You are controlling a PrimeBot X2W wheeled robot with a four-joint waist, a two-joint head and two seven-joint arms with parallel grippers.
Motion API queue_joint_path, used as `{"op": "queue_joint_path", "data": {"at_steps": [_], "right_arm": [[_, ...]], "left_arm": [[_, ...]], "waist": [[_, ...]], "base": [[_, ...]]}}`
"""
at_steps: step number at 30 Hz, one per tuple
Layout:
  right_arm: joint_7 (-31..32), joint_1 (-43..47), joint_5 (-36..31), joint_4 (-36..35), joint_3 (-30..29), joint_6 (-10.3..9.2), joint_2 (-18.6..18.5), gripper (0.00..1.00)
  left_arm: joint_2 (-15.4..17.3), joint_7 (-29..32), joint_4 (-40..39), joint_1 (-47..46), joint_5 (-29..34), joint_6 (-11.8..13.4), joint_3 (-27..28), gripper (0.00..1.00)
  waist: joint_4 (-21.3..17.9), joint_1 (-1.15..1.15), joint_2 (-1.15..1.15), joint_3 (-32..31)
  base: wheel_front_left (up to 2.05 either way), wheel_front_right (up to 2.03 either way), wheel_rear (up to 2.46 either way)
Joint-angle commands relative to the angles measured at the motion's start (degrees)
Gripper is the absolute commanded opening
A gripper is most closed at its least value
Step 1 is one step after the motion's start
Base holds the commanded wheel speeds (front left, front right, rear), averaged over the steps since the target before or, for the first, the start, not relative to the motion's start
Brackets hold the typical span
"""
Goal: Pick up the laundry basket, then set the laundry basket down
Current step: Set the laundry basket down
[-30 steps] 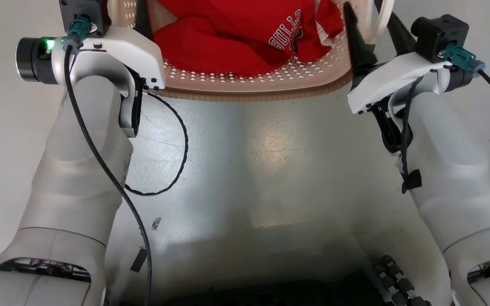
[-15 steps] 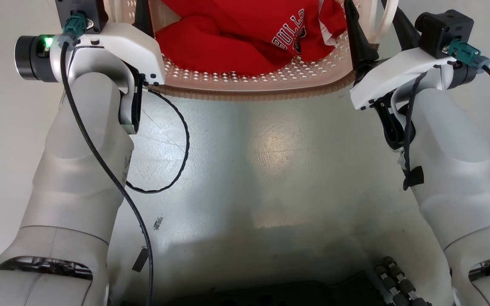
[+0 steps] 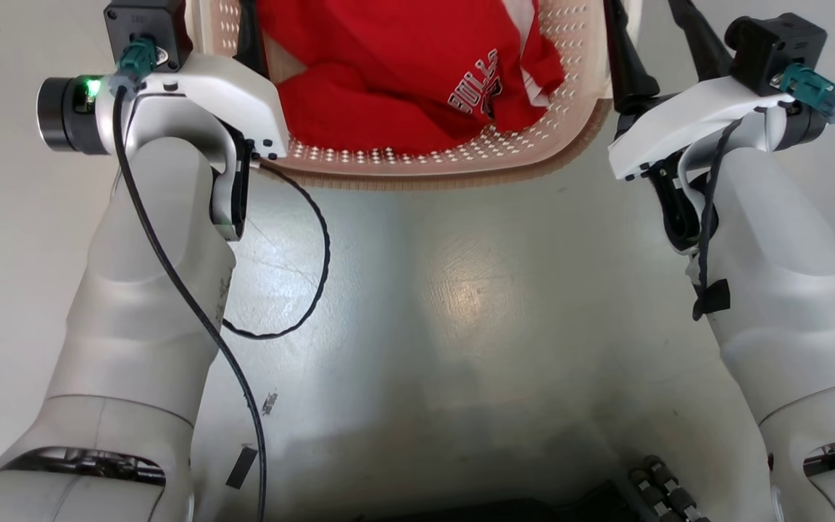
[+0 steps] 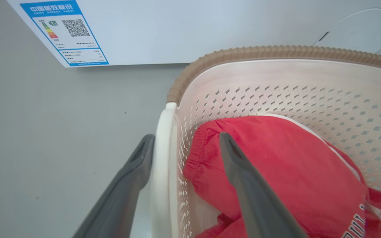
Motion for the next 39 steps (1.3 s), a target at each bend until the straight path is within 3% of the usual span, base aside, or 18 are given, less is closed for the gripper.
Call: {"op": "queue_joint_path", "data": {"at_steps": [1, 16, 27, 39], "right_arm": [[-0.12, 3.24, -0.81, -1.22, 0.06, 0.22, 1.03, 1.00], [-0.12, 10.65, -2.10, -9.74, -2.19, 0.22, 1.03, 1.00], [-0.12, 21.29, -5.25, -19.34, -2.39, 0.22, 1.03, 1.00], [-0.12, 34.16, -8.32, -26.38, -4.35, 0.22, 0.78, 1.00]], "left_arm": [[1.28, -0.05, -1.06, 2.60, 0.49, -0.37, 0.92, 1.00], [0.83, -0.05, -11.03, 12.75, -0.72, -2.57, 3.64, 1.00], [0.79, -0.05, -20.80, 25.32, -5.37, -6.61, 3.72, 1.00], [0.78, -0.05, -29.80, 40.26, -7.25, -7.76, 6.77, 1.00]], "waist": [[-0.26, 0.00, 0.00, -0.84], [-0.29, 0.00, 0.00, -14.80], [-0.47, 0.00, 0.00, -29.26], [0.12, 0.00, 0.00, -40.78]], "base": [[0.00, 0.00, 0.00], [0.00, 0.00, 0.00], [0.00, 0.00, 0.00], [0.00, 0.00, 0.00]]}}
